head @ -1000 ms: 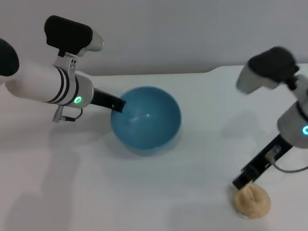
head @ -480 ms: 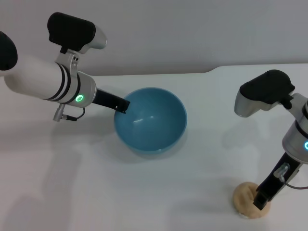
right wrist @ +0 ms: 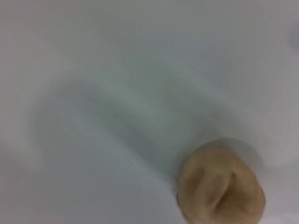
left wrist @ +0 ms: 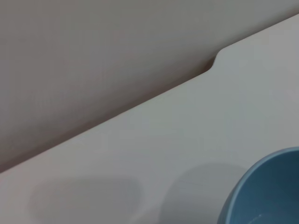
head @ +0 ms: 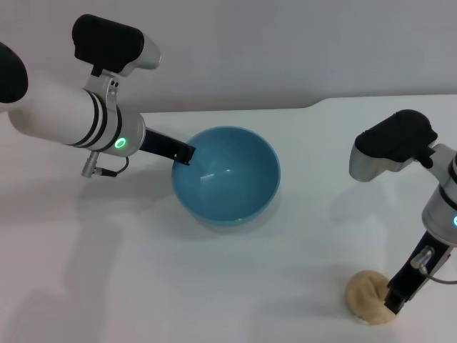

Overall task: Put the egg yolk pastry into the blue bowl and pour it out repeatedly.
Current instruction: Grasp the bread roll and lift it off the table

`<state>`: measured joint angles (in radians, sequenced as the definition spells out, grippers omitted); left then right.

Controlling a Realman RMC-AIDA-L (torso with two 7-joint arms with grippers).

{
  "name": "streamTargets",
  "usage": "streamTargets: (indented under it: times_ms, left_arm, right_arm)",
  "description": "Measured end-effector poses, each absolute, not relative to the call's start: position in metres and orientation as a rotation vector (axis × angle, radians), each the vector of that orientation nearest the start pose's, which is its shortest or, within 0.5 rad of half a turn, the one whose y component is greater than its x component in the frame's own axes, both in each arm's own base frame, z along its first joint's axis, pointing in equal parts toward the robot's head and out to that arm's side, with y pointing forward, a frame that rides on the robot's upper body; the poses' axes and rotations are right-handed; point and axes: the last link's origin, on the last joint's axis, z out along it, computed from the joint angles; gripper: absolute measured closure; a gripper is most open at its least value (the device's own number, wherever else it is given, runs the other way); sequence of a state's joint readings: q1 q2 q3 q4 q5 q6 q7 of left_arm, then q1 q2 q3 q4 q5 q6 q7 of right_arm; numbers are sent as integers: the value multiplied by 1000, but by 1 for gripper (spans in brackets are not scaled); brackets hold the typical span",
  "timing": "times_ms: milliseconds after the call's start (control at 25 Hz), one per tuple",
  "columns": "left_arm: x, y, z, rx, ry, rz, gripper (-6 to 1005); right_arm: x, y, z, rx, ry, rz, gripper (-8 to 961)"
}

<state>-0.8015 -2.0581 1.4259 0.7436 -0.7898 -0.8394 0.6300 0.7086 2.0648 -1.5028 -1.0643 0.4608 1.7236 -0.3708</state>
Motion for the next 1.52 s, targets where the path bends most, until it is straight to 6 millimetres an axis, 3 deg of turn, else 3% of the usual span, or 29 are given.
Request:
streamTargets:
  times_ms: [320, 1240, 1520]
  left_arm:
    - [-191, 433, -55, -2397, -969, 69, 996]
    - [-188, 434, -55, -2401, -957, 63, 996]
    - [-186, 434, -54, -2402, -947, 55, 996]
  right_arm:
    - [222, 331, -28, -2445, 1270, -1005, 772]
    - [243, 337, -55, -2415, 1248, -960, 790]
    - [240, 337, -61, -2452, 1166, -969, 796]
